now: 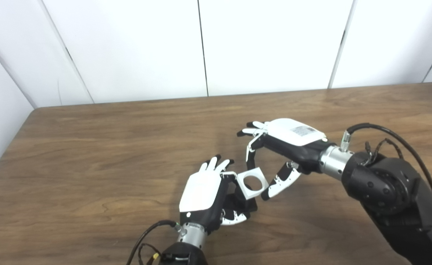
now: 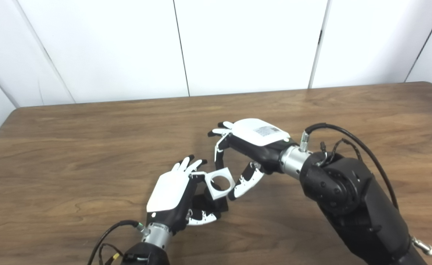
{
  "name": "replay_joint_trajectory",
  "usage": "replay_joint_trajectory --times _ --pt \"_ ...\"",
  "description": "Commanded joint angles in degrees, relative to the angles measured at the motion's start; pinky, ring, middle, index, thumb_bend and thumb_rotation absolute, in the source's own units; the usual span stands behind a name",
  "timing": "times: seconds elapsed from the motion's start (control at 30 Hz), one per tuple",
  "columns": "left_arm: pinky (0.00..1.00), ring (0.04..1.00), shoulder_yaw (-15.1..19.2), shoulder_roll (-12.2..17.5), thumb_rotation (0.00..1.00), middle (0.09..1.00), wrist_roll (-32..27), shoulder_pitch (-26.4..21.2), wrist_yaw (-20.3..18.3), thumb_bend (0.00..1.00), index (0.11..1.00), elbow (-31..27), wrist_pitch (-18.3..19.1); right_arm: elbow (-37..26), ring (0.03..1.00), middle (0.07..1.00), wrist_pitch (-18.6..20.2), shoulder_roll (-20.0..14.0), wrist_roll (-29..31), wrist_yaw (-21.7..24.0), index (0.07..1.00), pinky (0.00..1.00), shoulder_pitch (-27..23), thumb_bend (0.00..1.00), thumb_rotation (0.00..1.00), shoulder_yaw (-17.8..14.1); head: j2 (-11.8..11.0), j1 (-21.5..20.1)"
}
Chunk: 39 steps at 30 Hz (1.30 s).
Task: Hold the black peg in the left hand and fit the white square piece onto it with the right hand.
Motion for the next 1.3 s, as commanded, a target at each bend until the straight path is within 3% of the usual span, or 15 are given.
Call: replay_joint_trajectory --times 0.0,0.8,1.27 --pt "0.99 1.0 0.2 -0.4 0.08 0.921 0.7 -1.7 0.4 0.51 0.491 -0.5 0.0 -2.2 1.0 0.935 0.1 0.5 0.0 -0.2 0.491 1.0 -1.1 0.52 0.16 -0.4 0.0 -0.1" --pt "0.99 1.0 -0.8 -1.5 0.08 0.926 1.8 -1.6 -1.1 0.51 0.492 -1.5 0.5 0.7 1.0 0.939 -2.1 1.7 -1.1 -2.7 0.491 1.0 -0.1 0.52 0.16 -0.2 0.0 0.3" --pt "0.99 1.0 -0.9 -1.9 0.08 0.924 1.4 -1.2 -0.1 0.51 0.492 -1.4 0.0 2.5 1.0 0.935 -2.9 1.7 -1.1 -4.5 0.491 1.0 -0.3 0.52 0.16 -0.7 0.4 0.2"
